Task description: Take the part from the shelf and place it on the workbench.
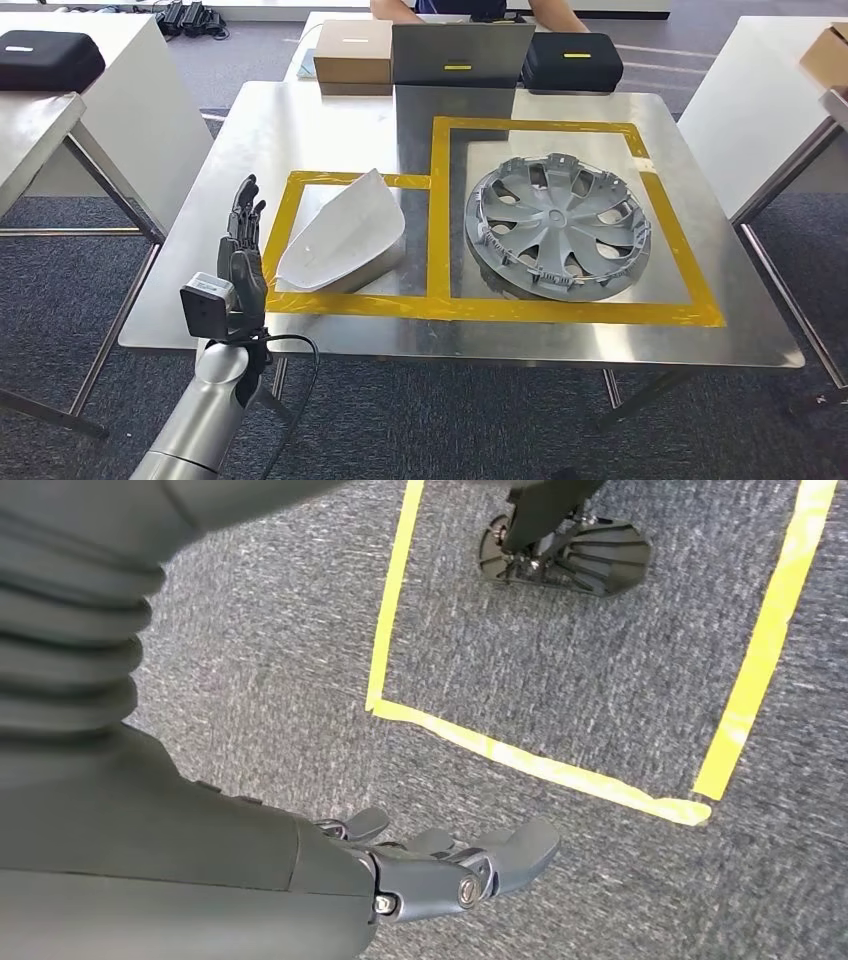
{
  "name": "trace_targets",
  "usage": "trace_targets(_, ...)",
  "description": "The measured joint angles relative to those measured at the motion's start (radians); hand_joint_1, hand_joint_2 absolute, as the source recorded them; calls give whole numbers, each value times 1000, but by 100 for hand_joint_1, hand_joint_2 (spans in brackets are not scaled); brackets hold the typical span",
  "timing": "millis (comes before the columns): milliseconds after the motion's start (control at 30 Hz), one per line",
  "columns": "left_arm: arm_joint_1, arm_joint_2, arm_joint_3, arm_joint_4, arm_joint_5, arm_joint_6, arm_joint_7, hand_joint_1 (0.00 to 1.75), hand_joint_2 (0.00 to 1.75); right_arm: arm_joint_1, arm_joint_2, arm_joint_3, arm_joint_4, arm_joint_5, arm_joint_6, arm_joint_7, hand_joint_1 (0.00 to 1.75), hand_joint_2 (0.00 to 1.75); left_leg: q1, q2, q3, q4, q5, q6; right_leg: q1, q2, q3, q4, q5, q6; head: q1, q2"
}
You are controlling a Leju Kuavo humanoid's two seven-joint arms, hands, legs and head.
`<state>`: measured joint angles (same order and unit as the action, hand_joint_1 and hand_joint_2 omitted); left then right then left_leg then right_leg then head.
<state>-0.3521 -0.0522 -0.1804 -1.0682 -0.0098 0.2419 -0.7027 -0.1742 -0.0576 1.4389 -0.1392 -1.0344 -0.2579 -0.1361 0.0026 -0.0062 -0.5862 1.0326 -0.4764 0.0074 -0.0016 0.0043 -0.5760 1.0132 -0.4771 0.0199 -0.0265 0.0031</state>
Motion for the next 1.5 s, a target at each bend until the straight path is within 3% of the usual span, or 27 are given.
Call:
trace_targets(100, 27, 1, 0, -51, 2, -1, 0, 0, 0, 2, 0, 0, 0, -1, 0, -2, 0, 175, 0, 0, 0, 0, 0, 0, 0, 0, 0, 0, 0, 0, 0, 0)
trace_targets(233, 68, 0, 0, -111, 14, -21, 0, 0, 0, 5, 0, -2, 0, -14, -18, 3, 0, 0, -3, 0, 0, 1, -1, 2, -5, 0, 0, -1, 1, 2, 0, 0)
trace_targets(433, 179, -26, 0, -229, 0, -38, 0, 0, 0, 19, 0, -2, 0, -22, -136, 49, 0, 0, -11, 0, -2, 5, 2, 11, -13, 0, 0, -1, 6, 12, 0, 0)
trace_targets(500, 197, -31, 0, -257, -8, -32, 0, 0, 0, 20, 0, -2, 0, -20, -155, 58, 0, 0, -9, 1, -2, -2, 8, 19, -13, 0, -3, 6, 4, 20, -1, 0)
trace_targets(533, 201, -34, -1, -266, -10, -29, 0, 0, 0, 21, 0, -2, 0, -19, -161, 62, 0, 0, -6, 2, -1, -7, 14, 25, -12, 0, -10, 25, -9, 24, 1, 0)
trace_targets(600, 208, -39, -3, -281, -17, -18, 0, 0, 0, 23, 0, -1, 0, -17, -183, 78, 0, 0, -1, 4, -6, -16, 26, 34, -11, -1, -42, 118, -77, 30, 7, 0)
trace_targets(667, 215, -40, -4, -289, -22, -3, 0, 0, 0, 24, 0, 0, 0, -19, -217, 101, 0, 0, -1, 5, -18, -17, 35, 35, -11, 0, -81, 235, -155, 31, 12, 0)
trace_targets(700, 220, -40, -5, -290, -23, 3, 0, 0, 0, 25, 0, 0, 0, -21, -232, 112, 0, 0, -1, 5, -25, -15, 39, 33, -12, -1, -88, 268, -172, 31, 12, 0)
trace_targets(733, 224, -40, -6, -291, -24, 8, 0, 0, 0, 26, 0, 0, 0, -23, -245, 119, 0, 0, 0, 5, -33, -14, 44, 30, -14, -1, -78, 267, -167, 33, 12, 0)
trace_targets(767, 227, -40, -6, -293, -26, 13, 0, 0, 0, 27, -1, 0, 0, -25, -253, 123, 0, 0, 2, 5, -42, -11, 49, 25, -17, -1, -49, 230, -145, 34, 13, 0)
trace_targets(833, 231, -40, -6, -299, -32, 25, 0, 0, 0, 26, -1, 0, 0, -29, -266, 126, 0, 0, 6, 4, -58, -3, 59, 13, -22, -1, 39, 94, -96, 37, 14, 0)
trace_targets(867, 232, -40, -6, -302, -37, 30, 0, 0, 0, 26, 0, 0, 0, -32, -271, 127, 0, 0, 7, 3, -63, 1, 64, 6, -21, 2, 69, 44, -80, 33, 14, 0)
trace_targets(900, 232, -40, -7, -305, -40, 34, 0, 0, 0, 26, 0, 0, 0, -34, -275, 128, 0, 0, 6, 3, -66, 4, 69, -1, -20, 5, 84, 14, -77, 27, 14, 0)
trace_targets(1000, 234, -40, -8, -309, -44, 40, 0, 0, 0, 29, 1, 0, 0, -39, -282, 130, 0, 0, 6, 1, -69, 2, 84, -25, -16, 8, 72, 11, -68, -3, 12, 0)
trace_targets(1067, 237, -39, -9, -310, -45, 43, 0, 0, 0, 29, 1, 0, 0, -43, -284, 128, 0, 0, 9, 1, -85, 32, 45, -36, -17, 3, 56, 11, -51, -22, 9, 0)
trace_targets(1167, 240, -37, -9, -309, -46, 48, 0, 0, 0, 31, 1, 0, 0, -50, -286, 123, 0, 0, 11, 2, -136, 204, -91, -44, -13, -1, 22, 11, -22, -35, 4, 0)
trace_targets(1200, 241, -36, -9, -309, -47, 51, 0, 0, 0, 31, 1, 0, 0, -52, -287, 120, 0, 0, 10, 2, -145, 257, -113, -44, -11, -1, 9, 12, -13, -35, 3, 0)
trace_targets(1233, 243, -35, -9, -309, -47, 53, 0, 0, 0, 32, 1, 0, 0, -53, -287, 118, 0, 0, 10, 2, -139, 283, -114, -43, -9, -2, -4, 14, -4, -35, 2, 0)
trace_targets(1267, 244, -34, -9, -309, -47, 55, 0, 0, 0, 32, 1, 0, 0, -53, -285, 116, 0, 0, 10, 2, -114, 272, -97, -40, -6, -2, -17, 15, 4, -35, 2, 0)
trace_targets(1333, 244, -34, -9, -309, -46, 56, 0, 0, 0, 33, 1, 0, 0, -53, -277, 117, 0, 0, 6, 1, -18, 154, -60, -25, -4, -2, -36, 18, 20, -32, 1, 0)
trace_targets(1400, 243, -34, -10, -312, -46, 57, 0, 0, 0, 33, 1, 0, 0, -52, -264, 122, 0, 0, -2, 1, 67, 28, -57, -12, -2, -1, -46, 18, 34, -23, 1, 0)
trace_targets(1433, 242, -34, -10, -313, -46, 57, 0, 0, 0, 33, 1, 0, 0, -52, -257, 125, 0, 0, -5, 1, 84, -4, -62, -8, -4, -1, -47, 17, 41, -17, 0, 0)
trace_targets(1500, 242, -33, -11, -313, -46, 58, 0, 0, 0, 33, 1, 0, 0, -49, -244, 130, 0, 0, -8, 2, 82, -18, -50, 2, -6, -1, -49, 13, 54, -3, -1, 0)
